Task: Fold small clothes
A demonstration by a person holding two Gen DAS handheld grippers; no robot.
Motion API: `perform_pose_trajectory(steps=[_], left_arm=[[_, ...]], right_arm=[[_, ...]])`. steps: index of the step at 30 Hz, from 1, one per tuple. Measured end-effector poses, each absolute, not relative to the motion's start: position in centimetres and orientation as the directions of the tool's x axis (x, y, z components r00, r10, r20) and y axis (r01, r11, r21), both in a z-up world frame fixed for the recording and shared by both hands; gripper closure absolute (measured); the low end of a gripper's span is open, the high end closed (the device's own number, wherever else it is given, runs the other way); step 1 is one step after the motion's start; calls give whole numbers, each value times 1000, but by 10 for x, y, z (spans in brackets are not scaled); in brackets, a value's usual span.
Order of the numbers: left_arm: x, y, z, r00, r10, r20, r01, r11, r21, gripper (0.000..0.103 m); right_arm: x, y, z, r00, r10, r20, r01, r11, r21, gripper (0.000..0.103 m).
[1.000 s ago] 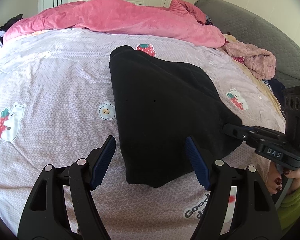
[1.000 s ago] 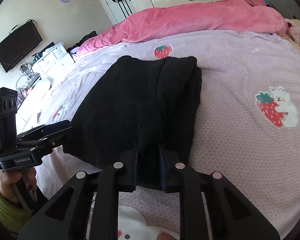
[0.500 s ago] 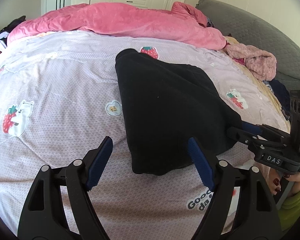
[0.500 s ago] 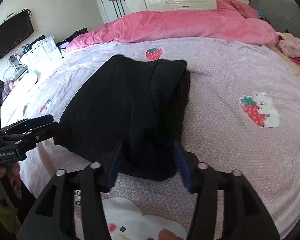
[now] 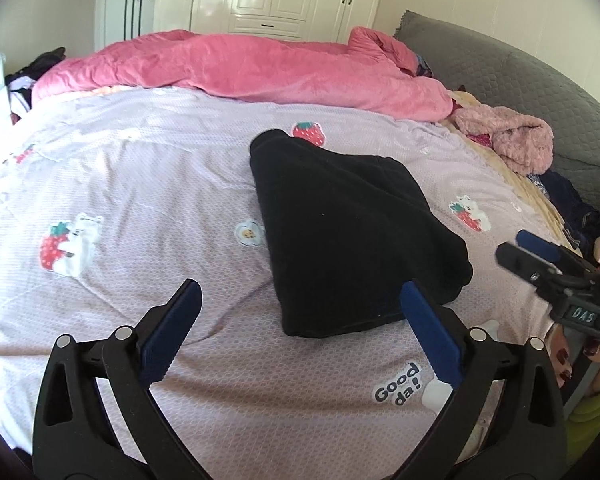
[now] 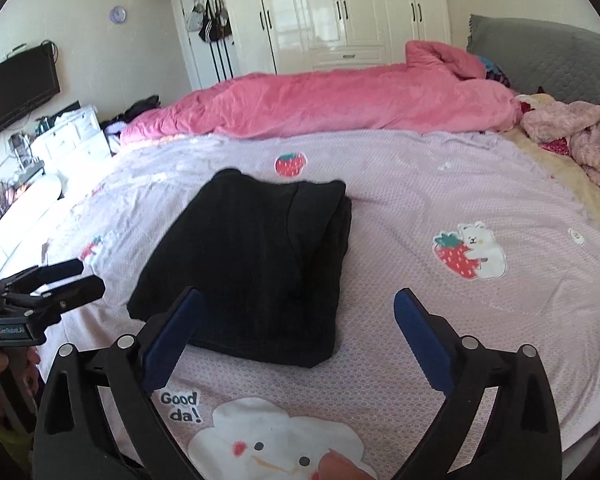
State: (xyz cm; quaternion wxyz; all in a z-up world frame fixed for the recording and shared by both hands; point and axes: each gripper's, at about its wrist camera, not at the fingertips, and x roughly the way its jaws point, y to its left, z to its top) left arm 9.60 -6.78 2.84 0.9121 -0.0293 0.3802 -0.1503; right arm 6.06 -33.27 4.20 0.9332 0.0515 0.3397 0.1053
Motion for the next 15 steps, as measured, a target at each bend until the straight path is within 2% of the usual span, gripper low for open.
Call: perform_pose_trajectory(steps=[5,10,15], left_arm=[[85,-62,36,691,-251,-678,226,966,-127,9],[73,-58,41,708,-229,-668,214,971,-106,9],[61,-52,40,715,-221,-664,193,974,-117,9]], right_arm=[[54,-336,55,785,231,-576,-143,971,194,5],[41,-329,66,828,197,-526,-130,978,162,5],[27,-319,70,820,218,-530,-161,975,153,5]])
